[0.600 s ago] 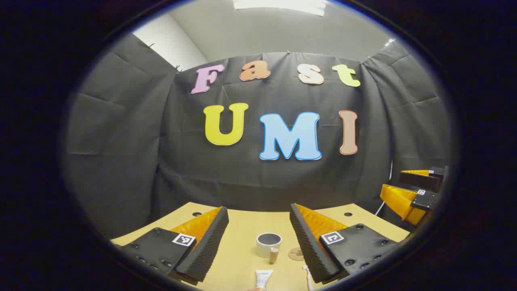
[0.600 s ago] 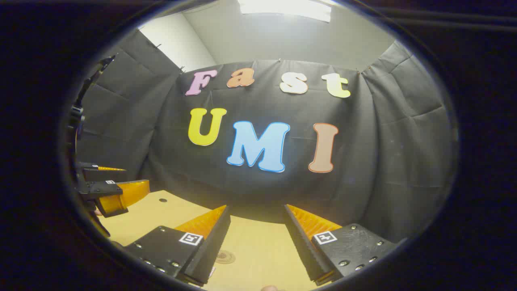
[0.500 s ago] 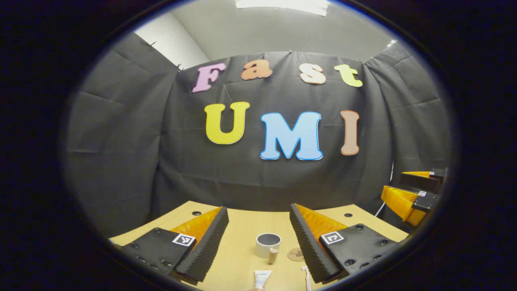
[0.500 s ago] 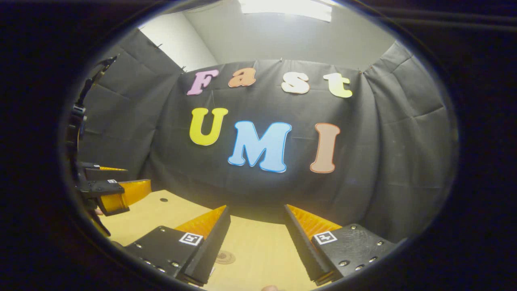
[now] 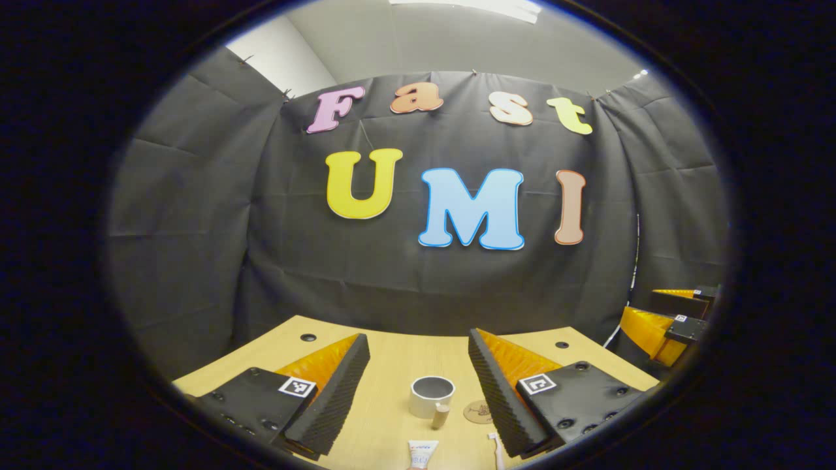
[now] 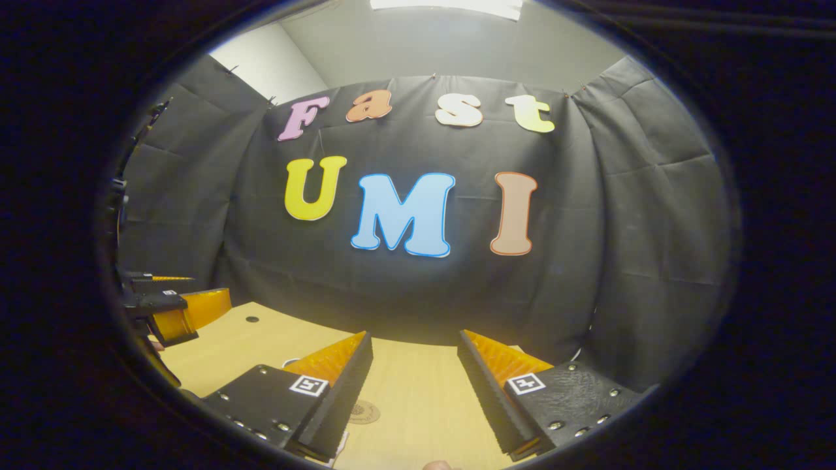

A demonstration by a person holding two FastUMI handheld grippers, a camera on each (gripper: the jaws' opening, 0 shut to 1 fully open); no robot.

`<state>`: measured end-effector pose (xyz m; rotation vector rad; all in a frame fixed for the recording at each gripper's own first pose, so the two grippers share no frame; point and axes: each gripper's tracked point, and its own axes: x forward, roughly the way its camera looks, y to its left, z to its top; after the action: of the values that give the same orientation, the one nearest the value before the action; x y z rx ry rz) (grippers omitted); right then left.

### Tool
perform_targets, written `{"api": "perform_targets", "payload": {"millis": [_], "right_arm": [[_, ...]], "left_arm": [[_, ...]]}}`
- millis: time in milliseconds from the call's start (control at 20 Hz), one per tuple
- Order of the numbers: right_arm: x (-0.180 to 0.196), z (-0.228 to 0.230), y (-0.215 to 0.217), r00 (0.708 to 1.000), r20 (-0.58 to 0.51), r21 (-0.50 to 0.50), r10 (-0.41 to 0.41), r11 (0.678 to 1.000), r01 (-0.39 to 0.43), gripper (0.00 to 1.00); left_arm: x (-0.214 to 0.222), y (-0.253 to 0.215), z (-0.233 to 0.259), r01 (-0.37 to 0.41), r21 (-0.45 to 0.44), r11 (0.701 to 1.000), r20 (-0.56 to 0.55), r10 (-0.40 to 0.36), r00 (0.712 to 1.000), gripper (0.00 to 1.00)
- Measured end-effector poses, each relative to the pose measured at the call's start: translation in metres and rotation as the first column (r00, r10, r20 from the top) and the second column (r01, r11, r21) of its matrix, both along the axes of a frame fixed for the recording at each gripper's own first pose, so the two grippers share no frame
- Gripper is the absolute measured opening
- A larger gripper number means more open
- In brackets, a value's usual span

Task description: Put the toothbrush and toothpaste on the desktop into the cup, then pick up the cup and place it on the coaster on the desktop.

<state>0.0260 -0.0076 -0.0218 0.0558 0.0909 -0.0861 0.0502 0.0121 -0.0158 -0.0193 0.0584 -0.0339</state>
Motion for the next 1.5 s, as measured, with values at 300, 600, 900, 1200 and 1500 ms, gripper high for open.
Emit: {"api": "perform_targets", "payload": {"millis": [300, 600, 900, 1200, 1500], "right_arm": [[0.006, 0.0, 0.016, 1.0, -0.002, -0.008, 0.005, 1.0, -0.005, 0.84], [0.004, -0.036, 0.042, 0.986, -0.158, 0.101, 0.057, 0.994, -0.041, 0.84], [-0.002, -0.09, 0.068, 0.928, -0.352, 0.171, 0.121, 0.983, -0.063, 0.84], [-0.009, -0.13, 0.091, 0.852, -0.487, 0.218, 0.192, 0.971, -0.094, 0.84], [-0.028, -0.171, 0.109, 0.729, -0.641, 0.264, 0.24, 0.961, -0.084, 0.85]], "left_arm": [[0.012, 0.004, -0.003, 0.028, 0.007, 1.0, 0.001, -0.028, 1.0, 0.96], [0.018, 0.008, -0.045, 0.053, 0.011, 0.999, -0.115, -0.052, 0.992, 0.96], [0.019, 0.006, -0.108, 0.096, 0.006, 0.995, -0.319, -0.089, 0.944, 0.98], [0.01, 0.009, -0.174, 0.095, -0.025, 0.995, -0.541, -0.094, 0.836, 0.96], [-0.009, 0.014, -0.238, 0.039, -0.084, 0.996, -0.721, -0.088, 0.687, 0.98]]}}
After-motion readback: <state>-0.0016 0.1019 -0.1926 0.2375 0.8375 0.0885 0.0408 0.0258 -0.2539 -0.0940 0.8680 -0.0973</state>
